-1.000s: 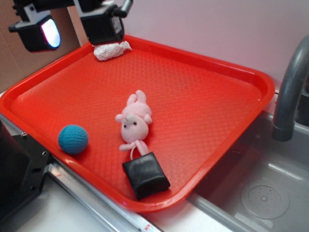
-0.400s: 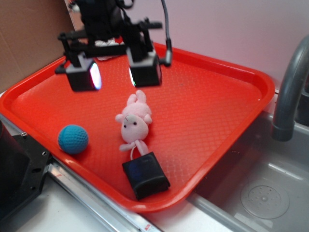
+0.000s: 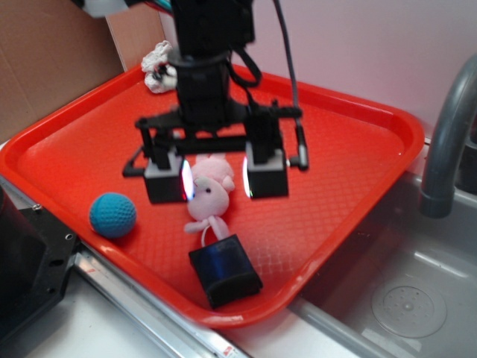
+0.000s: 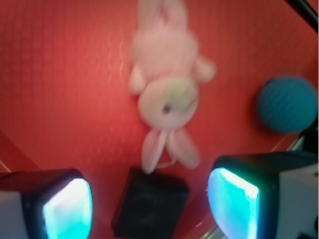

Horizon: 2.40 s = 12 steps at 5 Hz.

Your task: Grab the black box.

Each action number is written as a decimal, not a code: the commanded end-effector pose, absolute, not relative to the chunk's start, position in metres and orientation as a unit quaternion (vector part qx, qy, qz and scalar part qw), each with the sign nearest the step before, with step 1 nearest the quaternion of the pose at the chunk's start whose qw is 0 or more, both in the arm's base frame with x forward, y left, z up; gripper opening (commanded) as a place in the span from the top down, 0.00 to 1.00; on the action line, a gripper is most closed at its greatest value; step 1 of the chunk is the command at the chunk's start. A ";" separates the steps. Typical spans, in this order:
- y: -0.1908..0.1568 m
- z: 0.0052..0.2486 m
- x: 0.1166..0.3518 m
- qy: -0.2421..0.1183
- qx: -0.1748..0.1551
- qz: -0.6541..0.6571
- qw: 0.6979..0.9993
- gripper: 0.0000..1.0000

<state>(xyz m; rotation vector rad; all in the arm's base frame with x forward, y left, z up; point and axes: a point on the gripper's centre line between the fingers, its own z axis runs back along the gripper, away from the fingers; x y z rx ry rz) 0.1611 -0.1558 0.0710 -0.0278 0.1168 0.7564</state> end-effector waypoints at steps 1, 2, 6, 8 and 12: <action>-0.156 0.066 0.137 0.047 -0.007 0.385 0.921 0.00; -0.164 0.054 0.135 0.070 -0.015 0.386 0.920 0.00; -0.167 0.013 0.148 0.114 -0.005 0.351 0.929 0.00; -0.138 0.063 0.166 0.039 0.030 0.291 0.955 1.00; -0.061 0.177 0.205 -0.025 0.034 0.122 0.992 1.00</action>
